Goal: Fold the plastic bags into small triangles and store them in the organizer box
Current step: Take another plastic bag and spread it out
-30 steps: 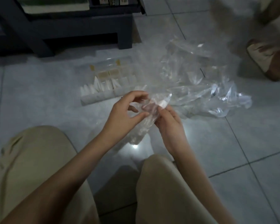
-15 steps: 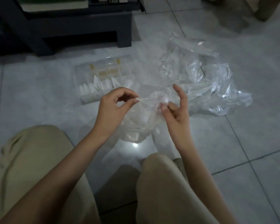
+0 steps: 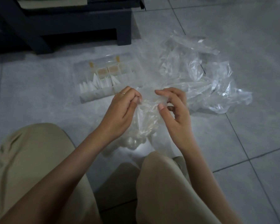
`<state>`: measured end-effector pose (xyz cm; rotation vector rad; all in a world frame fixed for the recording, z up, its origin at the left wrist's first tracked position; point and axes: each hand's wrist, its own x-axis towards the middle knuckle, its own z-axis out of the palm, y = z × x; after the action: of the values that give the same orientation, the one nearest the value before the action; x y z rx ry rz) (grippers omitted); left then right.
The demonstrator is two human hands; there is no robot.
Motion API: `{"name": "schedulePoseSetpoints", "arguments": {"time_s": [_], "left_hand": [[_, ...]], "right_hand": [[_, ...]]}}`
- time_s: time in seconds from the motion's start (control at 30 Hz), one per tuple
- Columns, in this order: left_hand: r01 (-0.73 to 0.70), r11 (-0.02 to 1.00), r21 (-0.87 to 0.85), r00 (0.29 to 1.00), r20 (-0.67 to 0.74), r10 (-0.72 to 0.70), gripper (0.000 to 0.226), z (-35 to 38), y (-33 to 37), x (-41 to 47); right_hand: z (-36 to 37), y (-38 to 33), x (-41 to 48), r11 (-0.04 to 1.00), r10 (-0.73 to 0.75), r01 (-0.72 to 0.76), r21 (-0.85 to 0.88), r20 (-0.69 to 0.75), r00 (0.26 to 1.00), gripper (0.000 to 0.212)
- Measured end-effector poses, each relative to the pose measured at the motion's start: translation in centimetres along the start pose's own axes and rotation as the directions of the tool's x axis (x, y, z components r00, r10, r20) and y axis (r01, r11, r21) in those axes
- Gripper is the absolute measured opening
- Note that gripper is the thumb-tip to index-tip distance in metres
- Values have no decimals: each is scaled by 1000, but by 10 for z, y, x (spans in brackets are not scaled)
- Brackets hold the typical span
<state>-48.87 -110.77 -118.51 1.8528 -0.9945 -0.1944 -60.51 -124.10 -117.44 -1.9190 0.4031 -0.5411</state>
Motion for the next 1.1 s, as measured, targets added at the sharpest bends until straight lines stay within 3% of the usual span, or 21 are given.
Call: {"name": "schedulePoseSetpoints", "arguments": {"time_s": [0.1,0.23,0.4,0.47,0.53,0.77,0.97,1.1], "left_hand": [[17,1000,-23,1000,-8,-17,23,2,2,0],[39,998,-40,999,-1,-39,25,5,-1,0],[80,993,-83,995,-60,-85,27,4,1,0],[102,989,-104,990,-88,-111,30,1,1,-1],[81,994,-77,988,-128,-90,31,-2,0,-1],[-1,1000,19,989,-149,4,33,-10,-2,-1],[1,1000,11,998,-56,-1,55,-9,6,-3],[43,999,-21,996,79,-41,27,-4,8,-2]], "right_hand": [[1,-2,2,995,-7,6,95,13,1000,26],[5,-6,0,966,100,-106,236,34,994,26],[6,-9,0,932,168,-169,320,31,985,30],[4,-8,-1,922,190,-190,337,32,981,22],[2,-8,-1,922,194,-201,331,54,979,6],[-1,-12,-1,925,179,-204,321,106,978,16],[3,-13,1,964,176,-167,209,-26,984,18],[5,-14,0,980,125,-124,156,7,992,13]]}}
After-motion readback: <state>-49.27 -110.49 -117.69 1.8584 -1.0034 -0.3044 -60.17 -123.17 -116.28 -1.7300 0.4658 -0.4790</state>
